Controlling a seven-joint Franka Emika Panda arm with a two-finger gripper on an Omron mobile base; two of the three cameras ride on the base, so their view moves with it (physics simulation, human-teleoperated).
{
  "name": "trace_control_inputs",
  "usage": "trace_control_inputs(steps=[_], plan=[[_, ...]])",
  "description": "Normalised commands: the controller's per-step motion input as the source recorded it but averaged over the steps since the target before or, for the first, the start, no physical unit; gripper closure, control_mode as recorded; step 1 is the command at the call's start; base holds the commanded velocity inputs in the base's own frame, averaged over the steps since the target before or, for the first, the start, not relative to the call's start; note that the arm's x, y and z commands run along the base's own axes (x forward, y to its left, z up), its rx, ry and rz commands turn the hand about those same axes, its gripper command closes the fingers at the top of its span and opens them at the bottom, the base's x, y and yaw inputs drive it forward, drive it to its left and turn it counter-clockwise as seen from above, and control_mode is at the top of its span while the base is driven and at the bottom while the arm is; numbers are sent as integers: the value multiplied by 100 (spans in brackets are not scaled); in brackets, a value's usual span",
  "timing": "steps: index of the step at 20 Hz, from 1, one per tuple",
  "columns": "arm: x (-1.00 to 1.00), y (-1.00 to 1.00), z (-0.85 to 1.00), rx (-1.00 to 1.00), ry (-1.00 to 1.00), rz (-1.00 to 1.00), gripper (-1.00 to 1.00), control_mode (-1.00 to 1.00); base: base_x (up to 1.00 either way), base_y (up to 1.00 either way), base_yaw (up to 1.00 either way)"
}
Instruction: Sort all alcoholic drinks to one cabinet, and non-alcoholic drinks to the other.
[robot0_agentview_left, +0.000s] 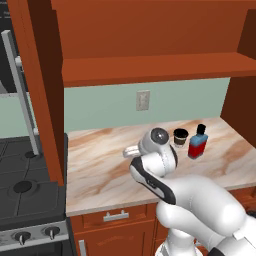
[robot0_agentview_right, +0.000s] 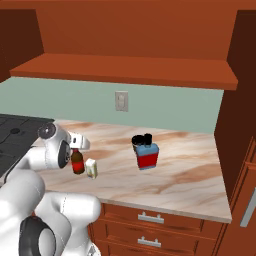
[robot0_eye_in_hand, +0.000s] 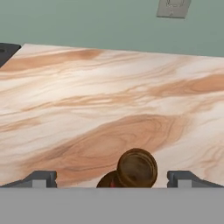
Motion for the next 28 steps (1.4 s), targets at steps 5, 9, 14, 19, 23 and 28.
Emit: trace_control_inputs(steps=[5,9,14,19,23,28], plan=[[0,0,-7,1,-11,0,-100,-100,0,0,0],[0,0,-26,3,-4,0,-100,-100,0,0,0],[-1,-11,-52,6,1,0,-100,-100,0,0,0],[0,-11,-42,6,1,0,100,-100,0,0,0],[1,-2,-12,2,0,0,100,-100,0,0,0],[0,0,-1,0,0,0,100,-100,0,0,0]])
